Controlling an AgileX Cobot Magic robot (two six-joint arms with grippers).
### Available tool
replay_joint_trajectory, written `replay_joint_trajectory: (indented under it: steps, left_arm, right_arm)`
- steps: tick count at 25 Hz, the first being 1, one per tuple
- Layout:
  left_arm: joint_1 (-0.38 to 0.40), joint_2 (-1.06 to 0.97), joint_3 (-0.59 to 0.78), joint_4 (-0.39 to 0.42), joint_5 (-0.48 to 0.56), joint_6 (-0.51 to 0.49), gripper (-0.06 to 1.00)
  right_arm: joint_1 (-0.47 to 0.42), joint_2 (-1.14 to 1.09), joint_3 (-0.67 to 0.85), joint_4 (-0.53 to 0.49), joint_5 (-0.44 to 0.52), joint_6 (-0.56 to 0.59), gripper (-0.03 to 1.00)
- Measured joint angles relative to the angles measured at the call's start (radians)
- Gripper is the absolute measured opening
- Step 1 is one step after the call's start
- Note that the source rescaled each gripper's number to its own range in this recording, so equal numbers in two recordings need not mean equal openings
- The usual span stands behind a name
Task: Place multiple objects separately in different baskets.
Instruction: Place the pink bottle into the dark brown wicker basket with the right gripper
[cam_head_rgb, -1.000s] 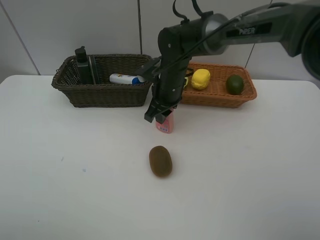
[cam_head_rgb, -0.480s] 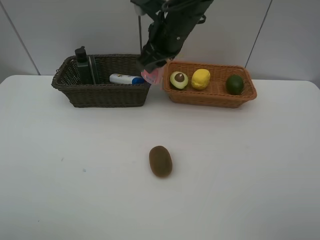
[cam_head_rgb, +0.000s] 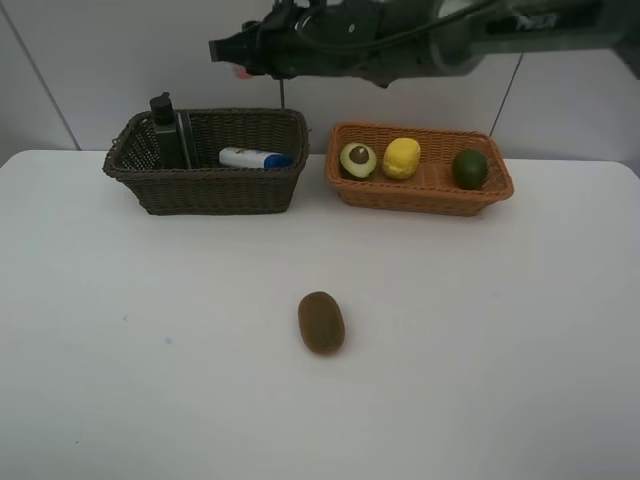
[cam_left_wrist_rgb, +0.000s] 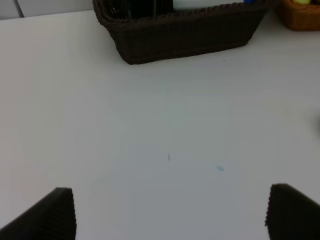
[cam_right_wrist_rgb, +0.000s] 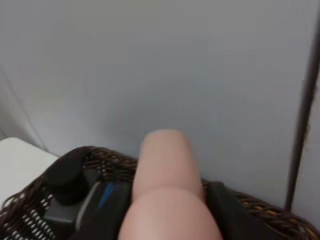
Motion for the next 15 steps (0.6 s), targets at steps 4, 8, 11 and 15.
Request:
replay_joint_trajectory:
  steps: [4, 8, 11, 15]
  left_arm:
    - [0.0, 0.0, 0.0, 0.0, 0.0, 0.0, 1.0]
    - [0.0, 0.0, 0.0, 0.0, 0.0, 0.0, 1.0]
    - [0.0, 0.0, 0.0, 0.0, 0.0, 0.0, 1.0]
    - [0.0, 0.0, 0.0, 0.0, 0.0, 0.0, 1.0]
  right_arm:
    - [-0.001, 0.104, 0.004, 0.051, -0.1, 0.002, 0.16]
    - [-0.001, 0.135, 0.004, 0.063, -0.14, 0.003, 0.76]
    - [-0.001, 0.13, 0.003, 0.063, -0.137, 0.003, 0.93]
    - [-0.001, 0.067, 0.004, 0.055, 0.012, 0.003, 0.97]
